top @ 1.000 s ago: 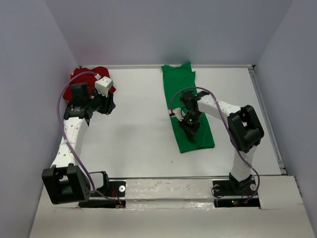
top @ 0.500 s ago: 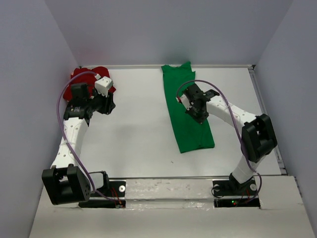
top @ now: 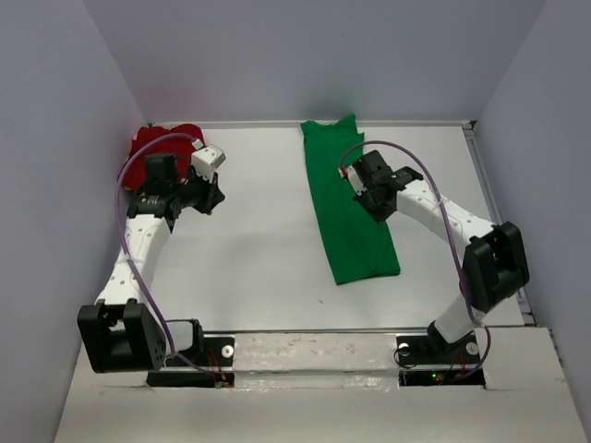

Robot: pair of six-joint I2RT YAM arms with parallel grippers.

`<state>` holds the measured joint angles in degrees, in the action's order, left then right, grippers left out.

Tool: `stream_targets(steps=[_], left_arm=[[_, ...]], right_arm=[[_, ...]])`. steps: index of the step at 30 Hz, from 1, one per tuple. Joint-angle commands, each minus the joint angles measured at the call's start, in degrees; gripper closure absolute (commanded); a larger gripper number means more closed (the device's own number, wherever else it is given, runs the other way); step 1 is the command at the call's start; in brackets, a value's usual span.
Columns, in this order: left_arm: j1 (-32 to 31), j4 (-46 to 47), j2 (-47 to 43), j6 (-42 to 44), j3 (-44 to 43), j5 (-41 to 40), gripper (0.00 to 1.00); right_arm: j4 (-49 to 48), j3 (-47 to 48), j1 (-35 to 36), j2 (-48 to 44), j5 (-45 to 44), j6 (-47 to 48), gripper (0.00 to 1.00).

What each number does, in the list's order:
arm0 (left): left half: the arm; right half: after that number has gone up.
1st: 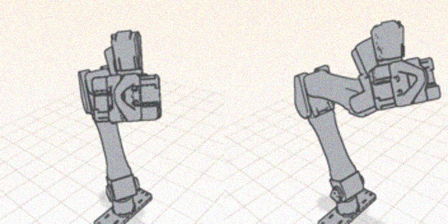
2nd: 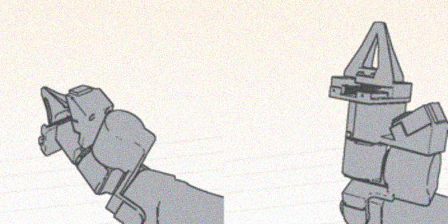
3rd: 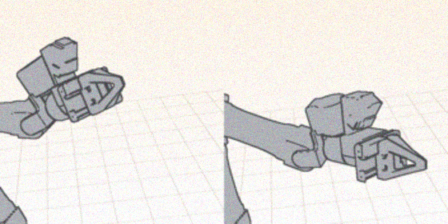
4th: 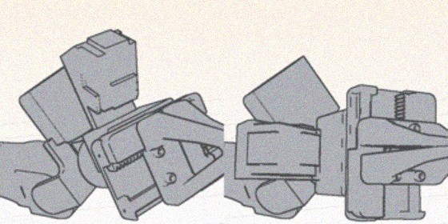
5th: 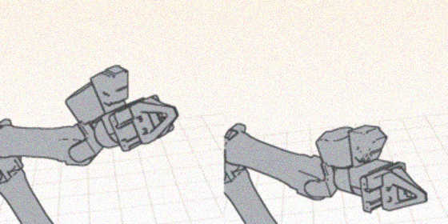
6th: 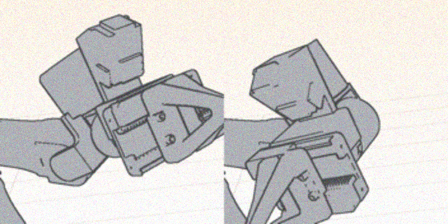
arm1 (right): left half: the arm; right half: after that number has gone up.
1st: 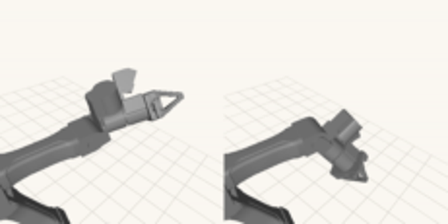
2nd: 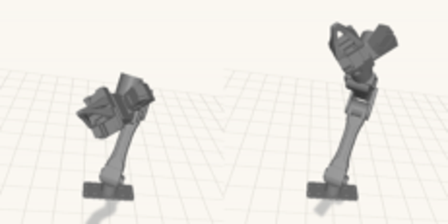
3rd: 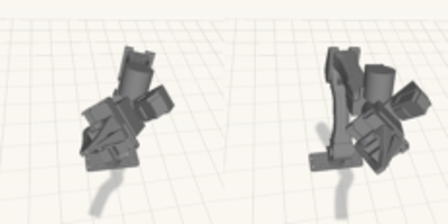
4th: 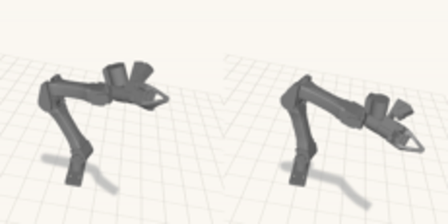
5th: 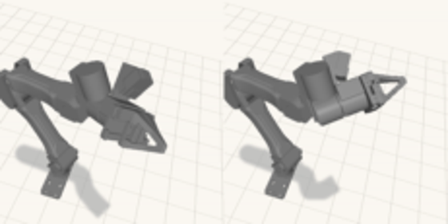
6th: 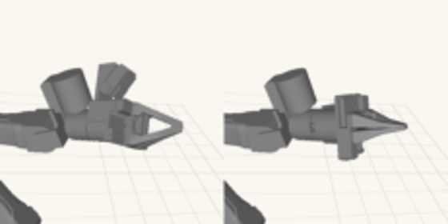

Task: Fold and stack the t-shirts
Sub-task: Rotate the tshirt 90 degrees

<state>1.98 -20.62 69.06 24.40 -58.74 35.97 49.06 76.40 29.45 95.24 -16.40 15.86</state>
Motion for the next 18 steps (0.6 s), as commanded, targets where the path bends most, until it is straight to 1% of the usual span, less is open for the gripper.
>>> stream_targets(steps=[1,3,4,6,7,8,11,12,13,14,15,16,18], left_arm=[[-1.63,-0.56,2.48,0.03,-2.95,1.83,1.00],[-5.56,-0.73,4.85,-0.06,-5.67,1.22,0.92],[-5.58,-1.00,5.90,0.03,-5.68,0.78,0.92],[-9.26,-2.83,10.10,0.73,-9.01,-0.19,0.96],[-10.58,-3.63,11.70,1.08,-10.59,-0.98,0.98],[-13.11,-5.20,15.28,1.61,-13.82,-1.25,1.00],[-16.38,-7.32,21.19,1.88,-19.55,-1.25,1.00],[-18.74,-8.55,24.95,2.22,-23.75,-1.25,1.00],[-20.16,-9.43,26.73,2.49,-26.14,-2.82,1.00],[-21.56,-10.39,28.74,2.67,-30.86,-4.31,1.00],[-22.80,-10.32,31.81,2.41,-32.30,-5.19,1.00],[-24.90,-8.23,32.97,2.06,-33.45,-7.03,1.00],[-26.32,-4.10,36.57,0.92,-36.43,-8.36,1.00]], right_arm=[[-4.32,-1.34,-1.85,-5.32,-3.01,-0.92,1.00],[-5.20,-3.18,-3.95,-7.34,-3.90,-0.04,1.00],[-5.46,-3.19,-4.83,-7.96,-4.16,0.05,1.00],[-6.25,-5.02,-6.85,-9.45,-4.25,0.14,1.00],[-6.95,-5.64,-9.04,-10.85,-4.25,-0.04,1.00],[-7.22,-7.22,-10.11,-11.65,-3.82,-0.21,1.00],[-7.84,-9.60,-13.27,-14.81,-1.88,-0.74,1.00],[-7.92,-10.39,-13.80,-15.69,-1.18,-1.00,1.00],[-7.93,-12.14,-14.50,-16.66,0.57,-1.00,1.00],[-8.01,-13.02,-15.73,-18.67,1.37,-1.09,1.00],[-8.19,-13.81,-16.44,-19.65,1.90,-1.09,1.00],[-8.28,-15.30,-17.23,-20.70,3.29,-1.18,1.00],[-8.36,-16.72,-19.42,-23.42,4.62,-1.09,1.00]])
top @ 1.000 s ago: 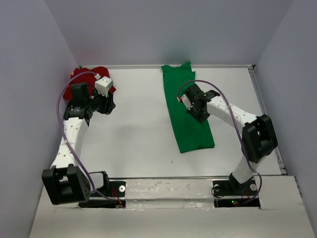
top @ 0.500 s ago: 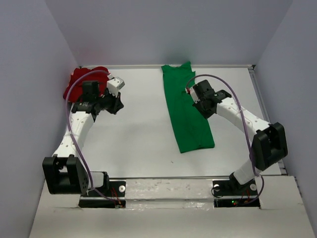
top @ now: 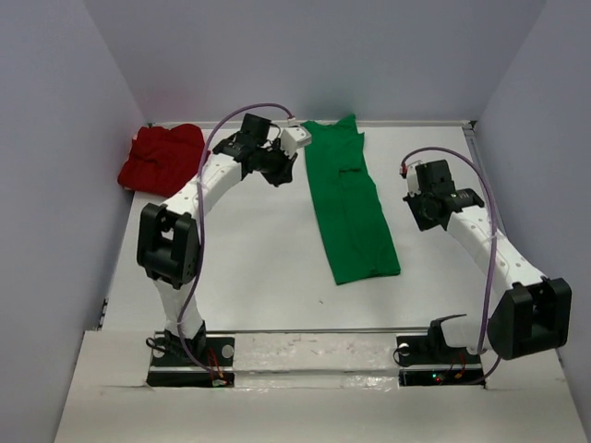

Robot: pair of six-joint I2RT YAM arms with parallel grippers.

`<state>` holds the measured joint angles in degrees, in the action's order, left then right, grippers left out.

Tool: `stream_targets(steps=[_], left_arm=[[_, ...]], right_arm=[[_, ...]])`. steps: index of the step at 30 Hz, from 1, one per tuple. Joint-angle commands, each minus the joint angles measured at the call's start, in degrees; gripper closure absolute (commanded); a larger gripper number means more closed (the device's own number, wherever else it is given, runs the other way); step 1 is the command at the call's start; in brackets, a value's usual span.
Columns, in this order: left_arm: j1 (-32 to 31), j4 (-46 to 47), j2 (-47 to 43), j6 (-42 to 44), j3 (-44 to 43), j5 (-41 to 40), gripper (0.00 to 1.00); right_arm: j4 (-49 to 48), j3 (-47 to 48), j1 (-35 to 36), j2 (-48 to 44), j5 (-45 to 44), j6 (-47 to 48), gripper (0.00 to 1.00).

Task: Fold and stack the t-shirts
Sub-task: Rotate the tshirt 90 degrees

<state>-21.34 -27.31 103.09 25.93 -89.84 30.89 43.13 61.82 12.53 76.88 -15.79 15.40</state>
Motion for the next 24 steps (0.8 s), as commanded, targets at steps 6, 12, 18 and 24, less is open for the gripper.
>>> stream_targets(steps=[6,12,18,24], left_arm=[[-4.32,-2.39,18.97,-0.97,-23.16,-0.32,1.00],[-7.82,-5.30,24.70,0.96,-27.23,5.49,1.00],[-10.65,-3.38,27.43,-0.61,-24.60,3.21,1.00],[-12.14,1.47,28.22,-3.43,-22.57,-1.18,1.00]], right_arm=[[-2.09,-3.99,-7.35,-9.38,6.13,-0.19,1.00],[-0.68,-2.06,-8.40,-6.22,6.48,-0.28,1.00],[0.55,-0.21,-8.40,-2.79,8.06,-0.19,1.00],[0.90,-0.04,-8.40,-1.91,8.50,0.25,1.00]])
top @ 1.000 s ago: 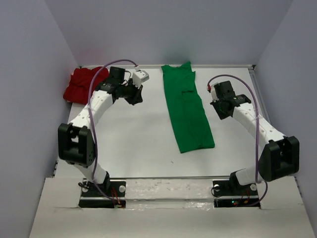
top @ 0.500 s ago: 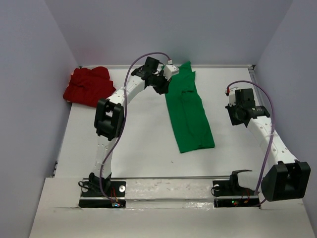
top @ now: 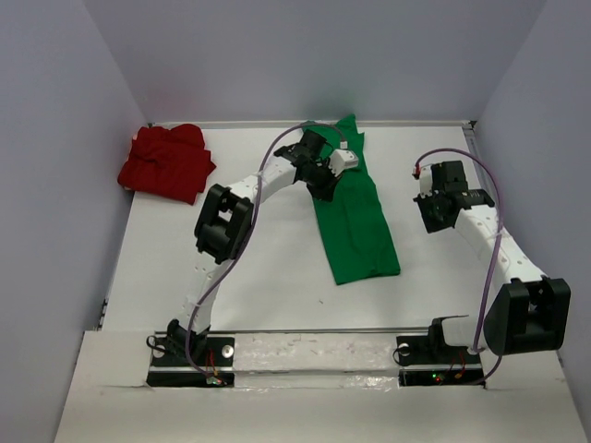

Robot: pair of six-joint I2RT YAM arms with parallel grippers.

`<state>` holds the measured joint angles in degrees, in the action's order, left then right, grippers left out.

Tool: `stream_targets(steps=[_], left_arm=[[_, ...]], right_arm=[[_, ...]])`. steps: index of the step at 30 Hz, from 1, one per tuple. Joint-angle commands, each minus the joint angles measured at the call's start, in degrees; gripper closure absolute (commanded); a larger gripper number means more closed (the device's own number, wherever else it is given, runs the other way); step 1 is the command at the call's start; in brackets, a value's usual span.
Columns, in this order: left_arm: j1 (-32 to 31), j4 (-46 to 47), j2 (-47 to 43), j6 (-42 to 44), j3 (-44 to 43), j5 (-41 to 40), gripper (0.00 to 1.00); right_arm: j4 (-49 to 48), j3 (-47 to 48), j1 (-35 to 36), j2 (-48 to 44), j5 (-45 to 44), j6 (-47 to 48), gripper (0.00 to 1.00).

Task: Fold and stack the t-shirts
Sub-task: Rotate the tshirt 90 degrees

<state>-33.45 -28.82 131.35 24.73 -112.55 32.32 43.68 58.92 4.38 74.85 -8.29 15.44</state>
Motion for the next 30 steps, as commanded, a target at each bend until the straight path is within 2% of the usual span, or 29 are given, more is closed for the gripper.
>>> stream_targets(steps=[1,10,16,21,30], left_arm=[[-0.12,3.15,0.39,-2.41,-0.29,-3.13,1.00],[-0.30,6.32,3.82,-6.54,-3.90,-14.46,1.00],[-0.21,2.45,7.78,-6.10,-9.26,-16.84,1.00],[-0.30,2.63,7.43,-5.48,-7.60,-17.72,1.00],[-0.21,3.16,6.28,-2.76,-6.36,-26.07,1.00]], right_arm=[[0.27,2.96,-0.25,0.21,1.00,0.29,1.00],[1.06,4.80,-0.25,3.63,1.53,0.91,1.00],[1.85,6.56,-0.25,6.45,2.23,0.99,1.00],[2.46,8.14,-0.25,8.20,3.19,1.17,1.00],[4.39,11.92,-0.25,11.81,4.95,1.34,1.00]])
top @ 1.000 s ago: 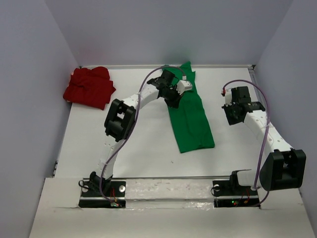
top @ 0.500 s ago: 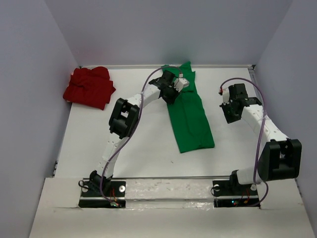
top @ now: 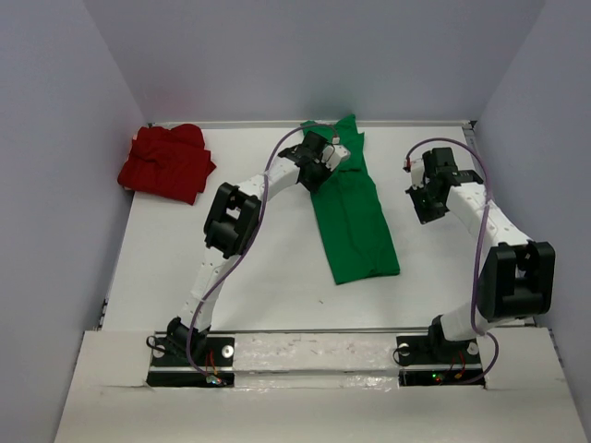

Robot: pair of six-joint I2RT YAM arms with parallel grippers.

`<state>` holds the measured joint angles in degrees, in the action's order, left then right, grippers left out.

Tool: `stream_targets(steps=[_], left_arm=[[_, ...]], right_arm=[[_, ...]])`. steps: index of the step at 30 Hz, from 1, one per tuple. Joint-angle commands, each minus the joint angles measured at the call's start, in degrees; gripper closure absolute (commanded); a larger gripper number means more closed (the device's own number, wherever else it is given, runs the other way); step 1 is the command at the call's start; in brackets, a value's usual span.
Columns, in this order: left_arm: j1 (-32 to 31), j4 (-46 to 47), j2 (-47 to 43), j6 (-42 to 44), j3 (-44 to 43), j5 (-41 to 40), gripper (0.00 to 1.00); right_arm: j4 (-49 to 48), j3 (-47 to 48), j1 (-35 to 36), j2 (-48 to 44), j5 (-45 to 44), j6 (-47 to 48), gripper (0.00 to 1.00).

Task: Fold and stack the t-shirts
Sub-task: Rotate the tshirt 90 degrees

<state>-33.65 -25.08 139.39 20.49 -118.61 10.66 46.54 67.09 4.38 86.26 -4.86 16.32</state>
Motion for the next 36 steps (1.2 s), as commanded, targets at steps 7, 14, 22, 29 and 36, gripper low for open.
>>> stream_targets(steps=[7,14,22,29,36], left_arm=[[0.07,-3.30,0.35,1.13,-2.59,-1.70,1.00],[1.13,-7.70,3.78,0.69,-5.93,2.35,1.00],[2.71,-10.60,3.96,3.06,-6.55,-1.51,1.00],[3.94,-12.36,4.13,4.21,-6.81,-5.38,1.00],[5.26,-14.47,5.54,4.56,-9.01,-5.73,1.00]], right_arm=[[2.32,4.72,-0.25,1.02,1.79,0.56,1.00],[2.85,4.98,-0.25,1.81,2.14,0.65,1.00],[3.64,6.73,-0.25,3.74,3.28,0.56,1.00],[4.17,7.97,-0.25,5.49,4.25,0.65,1.00],[4.96,9.20,-0.25,6.73,4.34,0.73,1.00]])
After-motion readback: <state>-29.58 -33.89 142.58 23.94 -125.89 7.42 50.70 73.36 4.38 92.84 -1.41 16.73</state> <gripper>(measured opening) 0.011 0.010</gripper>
